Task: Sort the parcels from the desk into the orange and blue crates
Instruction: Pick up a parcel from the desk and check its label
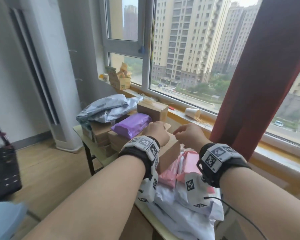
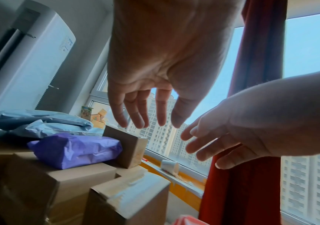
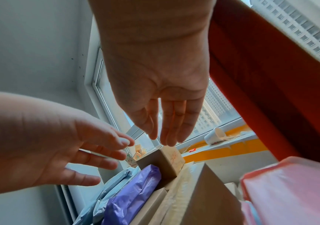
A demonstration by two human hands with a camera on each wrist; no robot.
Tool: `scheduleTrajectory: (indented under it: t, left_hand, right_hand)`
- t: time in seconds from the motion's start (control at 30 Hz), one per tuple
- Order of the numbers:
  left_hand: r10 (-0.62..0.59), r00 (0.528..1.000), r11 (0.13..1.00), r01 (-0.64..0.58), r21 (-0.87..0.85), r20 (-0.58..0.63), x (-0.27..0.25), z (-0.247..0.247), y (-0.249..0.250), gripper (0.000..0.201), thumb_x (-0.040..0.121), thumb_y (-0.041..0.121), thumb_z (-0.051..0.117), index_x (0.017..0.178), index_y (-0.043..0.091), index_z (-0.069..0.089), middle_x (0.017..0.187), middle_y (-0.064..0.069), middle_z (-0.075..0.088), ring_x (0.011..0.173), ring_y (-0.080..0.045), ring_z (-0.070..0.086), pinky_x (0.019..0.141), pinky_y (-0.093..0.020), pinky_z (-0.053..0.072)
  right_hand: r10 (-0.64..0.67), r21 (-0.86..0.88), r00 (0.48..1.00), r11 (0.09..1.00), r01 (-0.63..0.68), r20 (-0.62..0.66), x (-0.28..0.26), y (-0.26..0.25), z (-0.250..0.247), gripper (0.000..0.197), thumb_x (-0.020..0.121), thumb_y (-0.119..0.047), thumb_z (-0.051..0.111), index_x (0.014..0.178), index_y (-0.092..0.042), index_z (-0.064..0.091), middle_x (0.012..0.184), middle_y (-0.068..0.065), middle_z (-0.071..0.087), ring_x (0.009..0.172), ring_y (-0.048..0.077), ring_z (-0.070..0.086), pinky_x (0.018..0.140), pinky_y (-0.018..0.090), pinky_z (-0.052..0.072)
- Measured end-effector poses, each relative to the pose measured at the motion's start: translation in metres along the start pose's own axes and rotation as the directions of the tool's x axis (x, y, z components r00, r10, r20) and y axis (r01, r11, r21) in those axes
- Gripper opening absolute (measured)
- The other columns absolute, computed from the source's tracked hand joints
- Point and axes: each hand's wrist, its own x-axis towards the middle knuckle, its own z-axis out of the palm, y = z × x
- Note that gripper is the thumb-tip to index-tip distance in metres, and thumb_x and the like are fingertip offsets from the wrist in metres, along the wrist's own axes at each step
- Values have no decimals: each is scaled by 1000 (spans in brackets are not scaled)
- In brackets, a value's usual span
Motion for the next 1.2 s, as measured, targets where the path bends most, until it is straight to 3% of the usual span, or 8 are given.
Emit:
scheduleTrajectory:
  t: [0.13,0.4,0.63,0.7,0.8,0.93,1.1,1.2]
  left_hand:
    - [-29,1000,1000,29,4,4,34,-2,-25,32,92,33,57,117,14,62,117,-6,65,109,-26,60,91,-36,49]
    - [-31,994,1000,31,2,109,108,25,-42,35,90,23,57,123,15,60,126,-7,61,117,-27,56,100,-39,46]
    - [-21,950,997,44,-66,312,139,67,-39,87,62,55,72,137,20,45,136,-8,47,124,-27,47,103,-38,42]
    - [-1,931,994,40,-100,364,141,77,-40,101,56,60,72,142,20,39,140,-8,43,129,-26,43,105,-36,40]
    - [26,898,996,12,-84,439,145,87,-38,121,39,71,65,145,23,33,143,-8,40,133,-25,40,109,-38,36]
    - [42,856,999,-32,-27,515,154,98,-38,114,49,66,74,146,28,26,140,-8,37,128,-27,44,104,-44,42]
    - [54,841,993,-100,58,538,157,105,-40,102,53,59,75,139,26,30,128,-9,45,114,-31,54,95,-47,48]
    - [76,838,993,-114,37,541,160,106,-40,101,52,59,72,138,24,33,126,-8,49,115,-30,54,95,-46,48]
  right_hand:
    - [-1,-12,1000,1000,1,-14,44,-2,23,20,93,-11,55,96,-14,74,79,-3,64,76,16,62,75,35,60]
    - [107,-33,994,994,-107,-24,110,23,49,20,90,-14,57,98,-19,76,101,2,70,93,22,65,86,44,58]
    - [203,-36,978,978,-205,-57,141,53,49,24,91,-9,54,102,-14,75,107,5,71,100,23,64,93,41,54]
    - [230,-46,971,971,-233,-63,142,60,50,24,91,-9,54,103,-13,74,111,6,70,102,24,63,89,38,54]
    - [273,-58,961,959,-276,-52,140,68,50,25,91,-8,55,107,-11,73,113,6,69,100,23,63,70,26,49]
    - [318,-43,947,946,-320,-52,138,73,49,21,94,-10,55,106,-11,72,110,6,69,91,19,61,66,25,46]
    - [357,-42,932,932,-359,-60,133,73,54,27,92,-12,56,113,-13,72,118,3,68,107,21,63,95,37,52]
    - [377,-31,924,925,-379,-60,130,73,57,28,91,-14,57,114,-16,71,117,1,68,109,21,63,98,39,51]
